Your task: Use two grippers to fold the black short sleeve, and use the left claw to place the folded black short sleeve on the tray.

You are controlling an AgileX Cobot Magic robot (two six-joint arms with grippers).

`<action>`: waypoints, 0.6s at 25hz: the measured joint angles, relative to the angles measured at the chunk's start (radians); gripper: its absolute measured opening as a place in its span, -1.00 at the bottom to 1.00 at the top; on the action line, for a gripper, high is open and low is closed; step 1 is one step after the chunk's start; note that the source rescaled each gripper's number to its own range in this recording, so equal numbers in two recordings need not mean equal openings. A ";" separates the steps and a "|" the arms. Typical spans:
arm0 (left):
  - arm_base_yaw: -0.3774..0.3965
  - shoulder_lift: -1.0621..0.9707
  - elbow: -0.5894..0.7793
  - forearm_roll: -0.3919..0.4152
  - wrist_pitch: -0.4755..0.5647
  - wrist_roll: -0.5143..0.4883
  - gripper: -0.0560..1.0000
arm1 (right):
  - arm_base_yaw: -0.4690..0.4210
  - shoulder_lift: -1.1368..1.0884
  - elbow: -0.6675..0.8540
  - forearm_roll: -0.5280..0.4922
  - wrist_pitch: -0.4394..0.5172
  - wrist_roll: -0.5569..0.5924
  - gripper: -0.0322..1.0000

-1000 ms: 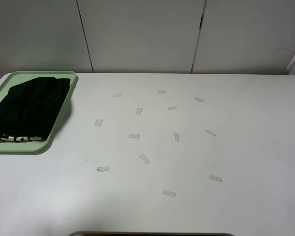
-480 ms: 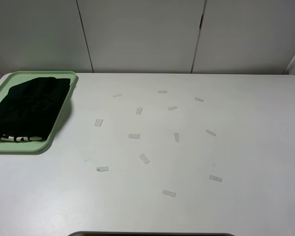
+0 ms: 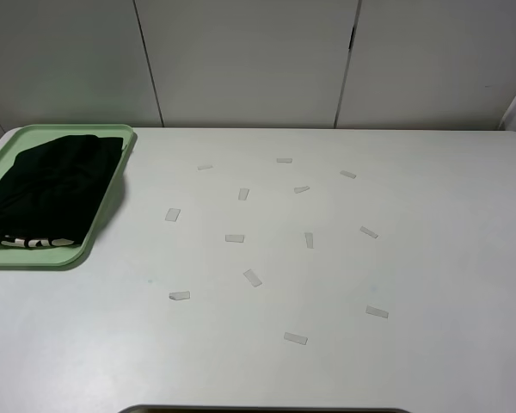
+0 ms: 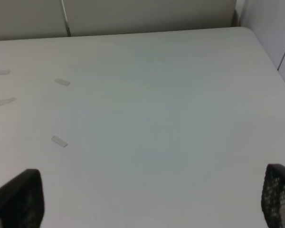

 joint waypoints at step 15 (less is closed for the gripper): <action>0.000 -0.026 0.000 -0.008 -0.005 0.038 1.00 | 0.000 0.000 0.000 0.000 0.000 0.000 1.00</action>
